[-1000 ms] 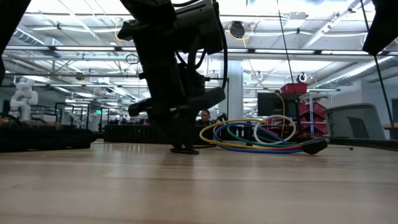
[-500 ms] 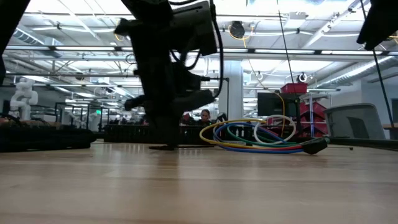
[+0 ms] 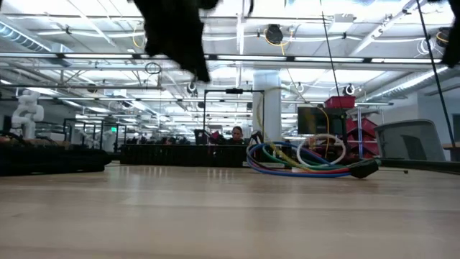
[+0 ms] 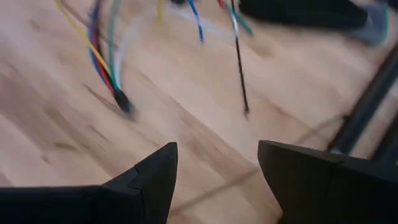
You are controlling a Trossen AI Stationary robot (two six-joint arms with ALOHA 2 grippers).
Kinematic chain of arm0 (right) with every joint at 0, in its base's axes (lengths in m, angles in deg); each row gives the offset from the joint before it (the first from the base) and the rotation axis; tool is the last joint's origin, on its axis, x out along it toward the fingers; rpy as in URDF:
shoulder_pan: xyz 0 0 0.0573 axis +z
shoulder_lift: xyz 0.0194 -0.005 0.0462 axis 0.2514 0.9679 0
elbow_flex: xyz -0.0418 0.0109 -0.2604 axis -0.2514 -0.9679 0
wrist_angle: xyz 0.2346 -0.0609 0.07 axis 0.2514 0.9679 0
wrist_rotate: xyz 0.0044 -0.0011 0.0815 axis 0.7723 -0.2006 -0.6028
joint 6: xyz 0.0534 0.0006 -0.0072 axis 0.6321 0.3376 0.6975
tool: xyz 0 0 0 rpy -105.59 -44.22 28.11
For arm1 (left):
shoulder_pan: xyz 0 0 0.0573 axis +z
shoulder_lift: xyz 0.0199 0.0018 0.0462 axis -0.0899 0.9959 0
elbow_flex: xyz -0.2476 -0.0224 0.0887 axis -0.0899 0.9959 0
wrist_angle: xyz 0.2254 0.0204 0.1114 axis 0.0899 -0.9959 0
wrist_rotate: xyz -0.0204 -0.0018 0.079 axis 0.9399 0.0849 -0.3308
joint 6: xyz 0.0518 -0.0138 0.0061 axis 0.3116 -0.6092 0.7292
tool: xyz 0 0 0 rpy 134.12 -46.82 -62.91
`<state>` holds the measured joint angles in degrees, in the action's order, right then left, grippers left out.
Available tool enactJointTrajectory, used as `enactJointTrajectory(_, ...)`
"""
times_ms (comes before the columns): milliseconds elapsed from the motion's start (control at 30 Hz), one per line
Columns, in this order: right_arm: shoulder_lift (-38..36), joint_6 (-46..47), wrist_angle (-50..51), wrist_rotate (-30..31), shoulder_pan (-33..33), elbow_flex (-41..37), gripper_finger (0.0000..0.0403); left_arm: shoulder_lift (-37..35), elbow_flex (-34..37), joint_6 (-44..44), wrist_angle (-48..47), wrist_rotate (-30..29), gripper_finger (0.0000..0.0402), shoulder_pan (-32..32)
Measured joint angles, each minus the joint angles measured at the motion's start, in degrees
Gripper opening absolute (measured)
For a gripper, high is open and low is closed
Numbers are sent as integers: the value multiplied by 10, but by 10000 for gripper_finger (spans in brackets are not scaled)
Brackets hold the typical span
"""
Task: Ziptie cables
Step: Wrap the cable wires using a zip tie
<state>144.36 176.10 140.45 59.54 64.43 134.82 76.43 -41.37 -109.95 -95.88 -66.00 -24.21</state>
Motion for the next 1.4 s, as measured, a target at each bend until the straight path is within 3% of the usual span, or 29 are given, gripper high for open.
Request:
enactJointTrajectory(133, -1, 101, -23, -63, 19, -65, 222, -39, 0, 53, -4, -39, 0, -52)
enactJointTrajectory(233, -4, 166, -111, -67, 34, -105, 222, -61, -1, -43, -121, -95, 0, -79)
enactJointTrajectory(367, -3, 171, -237, -108, 34, -148, 222, -72, 1, -170, -243, -140, 0, -98)
enactJointTrajectory(467, 1, 172, -335, -110, 35, -186, 222, -86, 0, -180, -229, -210, 0, -106)
enactJointTrajectory(667, 0, 205, -506, -54, 35, -265, 222, -76, 19, -181, -184, -217, 0, -62)
enactJointTrajectory(767, 0, 204, -612, 5, 32, -305, 222, -77, 40, -126, -83, -225, 0, -49)
enactJointTrajectory(867, 3, 204, -703, 12, 18, -344, 222, -81, 52, -40, 12, -207, 0, -47)
enactJointTrajectory(967, 5, 202, -781, 32, -6, -389, 222, -81, 65, 25, 100, -143, 0, -47)
enactJointTrajectory(1100, 5, 178, -907, 56, -56, -423, 222, -81, 78, 32, 123, -60, 0, -39)
enactJointTrajectory(1267, 5, 120, -901, 8, -126, -422, 221, -81, 115, 6, 122, -34, 0, -14)
enactJointTrajectory(1400, 5, 57, -882, -72, -182, -422, 221, -81, 133, -2, 112, -19, 0, -1)
